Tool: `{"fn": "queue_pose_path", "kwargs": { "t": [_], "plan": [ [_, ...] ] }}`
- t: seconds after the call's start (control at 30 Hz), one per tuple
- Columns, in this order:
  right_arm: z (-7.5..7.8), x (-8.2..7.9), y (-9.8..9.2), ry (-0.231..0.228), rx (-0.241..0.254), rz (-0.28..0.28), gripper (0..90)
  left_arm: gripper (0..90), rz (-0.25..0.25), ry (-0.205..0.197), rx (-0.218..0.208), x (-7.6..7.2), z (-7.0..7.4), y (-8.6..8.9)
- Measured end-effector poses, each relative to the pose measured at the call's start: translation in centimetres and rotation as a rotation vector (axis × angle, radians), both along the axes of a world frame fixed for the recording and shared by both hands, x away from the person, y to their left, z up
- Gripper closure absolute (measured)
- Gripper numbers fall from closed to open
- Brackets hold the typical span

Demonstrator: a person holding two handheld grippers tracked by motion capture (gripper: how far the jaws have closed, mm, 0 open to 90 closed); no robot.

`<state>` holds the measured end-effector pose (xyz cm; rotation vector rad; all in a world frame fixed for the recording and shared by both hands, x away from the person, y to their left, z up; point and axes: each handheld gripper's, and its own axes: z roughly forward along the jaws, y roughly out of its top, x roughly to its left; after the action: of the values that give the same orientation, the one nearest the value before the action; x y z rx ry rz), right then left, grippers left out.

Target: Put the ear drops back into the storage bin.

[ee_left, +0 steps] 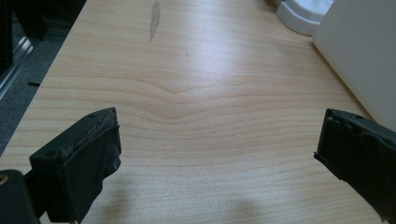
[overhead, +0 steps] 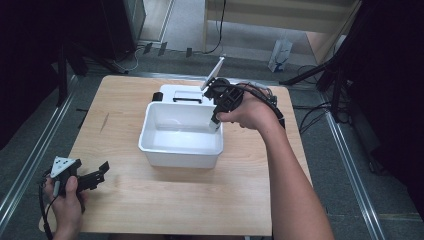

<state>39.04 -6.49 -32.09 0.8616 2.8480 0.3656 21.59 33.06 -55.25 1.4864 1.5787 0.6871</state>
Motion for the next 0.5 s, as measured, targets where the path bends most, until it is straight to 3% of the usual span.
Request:
{"fn": "queue_pose_path", "kwargs": {
  "t": [0.27, 0.5],
  "plan": [
    [-1.9, 0.3, 0.7, 0.017, -0.02, 0.021, 72.0, 0.6, 0.0, 0.0, -0.003, 0.0, 0.0, 0.0],
    [-3.7, 0.4, 0.6, 0.004, -0.046, 0.068, 71.9, 0.6, 0.0, 0.0, -0.001, 0.0, 0.0, 0.0]
  ]
}}
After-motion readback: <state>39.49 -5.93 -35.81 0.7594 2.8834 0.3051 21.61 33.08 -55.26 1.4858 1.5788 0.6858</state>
